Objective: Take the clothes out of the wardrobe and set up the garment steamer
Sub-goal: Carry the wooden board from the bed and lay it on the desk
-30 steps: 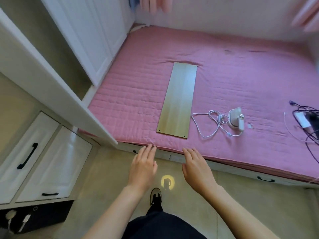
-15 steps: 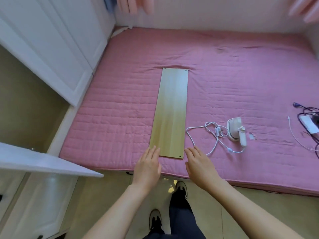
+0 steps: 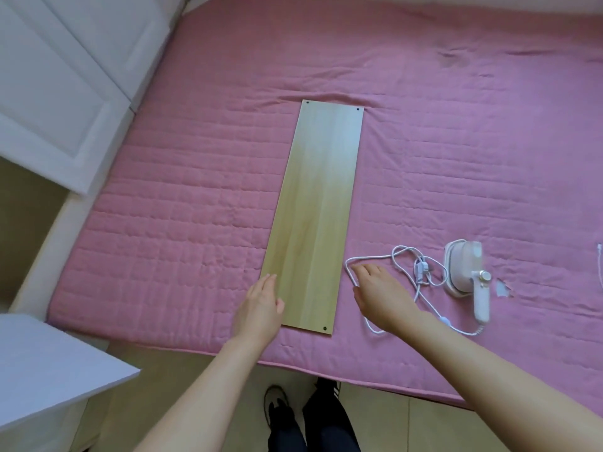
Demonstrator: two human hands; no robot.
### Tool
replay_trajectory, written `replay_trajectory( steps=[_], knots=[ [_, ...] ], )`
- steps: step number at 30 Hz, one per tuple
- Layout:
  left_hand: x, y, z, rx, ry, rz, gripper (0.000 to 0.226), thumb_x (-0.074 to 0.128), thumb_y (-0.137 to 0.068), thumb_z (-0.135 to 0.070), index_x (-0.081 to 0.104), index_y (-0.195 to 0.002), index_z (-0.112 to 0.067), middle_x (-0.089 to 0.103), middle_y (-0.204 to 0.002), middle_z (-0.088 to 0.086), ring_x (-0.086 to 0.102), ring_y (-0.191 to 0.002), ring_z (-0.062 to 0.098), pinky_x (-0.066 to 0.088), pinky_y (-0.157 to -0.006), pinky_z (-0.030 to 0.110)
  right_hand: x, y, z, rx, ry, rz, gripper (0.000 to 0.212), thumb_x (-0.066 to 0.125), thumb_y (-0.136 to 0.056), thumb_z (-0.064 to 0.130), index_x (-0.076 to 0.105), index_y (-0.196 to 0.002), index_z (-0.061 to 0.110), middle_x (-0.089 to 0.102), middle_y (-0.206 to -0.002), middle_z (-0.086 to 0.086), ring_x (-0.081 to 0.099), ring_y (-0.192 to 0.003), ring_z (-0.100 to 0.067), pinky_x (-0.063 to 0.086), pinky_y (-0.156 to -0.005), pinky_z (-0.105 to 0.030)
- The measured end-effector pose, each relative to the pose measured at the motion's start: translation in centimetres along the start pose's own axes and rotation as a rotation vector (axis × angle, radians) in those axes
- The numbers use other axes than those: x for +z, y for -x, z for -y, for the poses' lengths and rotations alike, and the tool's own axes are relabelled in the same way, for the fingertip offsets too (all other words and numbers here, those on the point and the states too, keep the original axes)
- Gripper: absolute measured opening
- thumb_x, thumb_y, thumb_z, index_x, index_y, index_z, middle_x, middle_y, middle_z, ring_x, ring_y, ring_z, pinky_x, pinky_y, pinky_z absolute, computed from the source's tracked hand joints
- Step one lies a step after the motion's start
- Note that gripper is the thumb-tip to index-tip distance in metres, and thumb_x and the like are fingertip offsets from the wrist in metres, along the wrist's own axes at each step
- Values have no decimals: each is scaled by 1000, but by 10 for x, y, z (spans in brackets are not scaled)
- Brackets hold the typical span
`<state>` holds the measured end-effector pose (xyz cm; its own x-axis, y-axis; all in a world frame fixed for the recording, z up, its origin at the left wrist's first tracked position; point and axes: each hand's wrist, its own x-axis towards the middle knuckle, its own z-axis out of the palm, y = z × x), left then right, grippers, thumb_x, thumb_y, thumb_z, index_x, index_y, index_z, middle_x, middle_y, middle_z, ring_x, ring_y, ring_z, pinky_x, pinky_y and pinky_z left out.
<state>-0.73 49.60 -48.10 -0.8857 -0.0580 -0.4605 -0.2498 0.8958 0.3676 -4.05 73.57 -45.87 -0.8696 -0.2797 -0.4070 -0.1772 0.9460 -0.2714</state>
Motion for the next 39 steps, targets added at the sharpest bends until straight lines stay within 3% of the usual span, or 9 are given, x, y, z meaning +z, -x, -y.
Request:
replay_trajectory(
  steps=[3,11,16,19,26,29,33,35,39],
  knots=[
    [24,-38,9,-69,55,28,55,47,-94,-17,33,-146,-10,36,-152,6,35,-138,23,33,-111,38,25,-34,-16,54,-82,74,38,42,-95,16,44,-132,9,51,-127,-10,45,-118,-29,39,-94,-36],
    [79,-132,46,-187,113,23,53,51,-89,-13,39,-141,-5,43,-145,12,41,-132,28,35,-107,37,109,-119,-43,226,-326,182,25,40,-90,10,52,-111,6,57,-110,-17,52,-104,-34,44,-79,-39],
    [101,-172,69,-274,161,22,58,52,-89,-15,34,-143,-4,41,-145,15,39,-132,30,33,-107,39,138,-156,-49,446,-532,169,10,43,-89,5,43,-82,11,53,-93,-15,46,-82,-30,27,-61,-31],
    [108,-188,77,-329,205,42,61,54,-90,-17,31,-145,-3,40,-146,16,38,-134,31,32,-108,39,149,-168,-52,556,-629,153,9,44,-88,8,37,-84,8,47,-85,-13,42,-74,-28,24,-48,-30],
    [123,-204,90,-359,293,57,55,58,-85,-20,44,-137,-7,55,-134,13,51,-122,32,41,-102,42,157,-180,-45,683,-766,152,7,44,-81,12,40,-86,9,47,-87,-12,45,-70,-28,39,-55,-30],
    [127,-205,92,-355,306,54,59,58,-85,-20,41,-140,-10,52,-137,13,48,-125,32,39,-105,42,161,-181,-43,711,-757,142,24,43,-76,9,50,-98,1,59,-98,-21,57,-79,-33,45,-59,-32],
    [130,-207,94,-348,288,43,60,58,-85,-20,40,-142,-11,49,-139,13,46,-126,33,37,-106,42,160,-181,-38,703,-701,134,2,46,-77,6,46,-74,6,51,-71,-11,45,-63,-26,32,-48,-27],
    [131,-208,96,-343,304,43,60,58,-84,-19,40,-142,-12,49,-139,12,47,-126,32,37,-106,42,162,-182,-38,705,-682,141,11,48,-77,7,42,-68,8,44,-64,-6,40,-58,-23,30,-48,-27],
    [132,-210,101,-315,320,56,65,65,-85,-26,40,-142,-11,48,-140,12,46,-127,30,37,-107,41,166,-182,-33,772,-818,83,17,57,-77,9,43,-67,9,40,-65,-6,39,-61,-24,41,-57,-33]
  ],
)
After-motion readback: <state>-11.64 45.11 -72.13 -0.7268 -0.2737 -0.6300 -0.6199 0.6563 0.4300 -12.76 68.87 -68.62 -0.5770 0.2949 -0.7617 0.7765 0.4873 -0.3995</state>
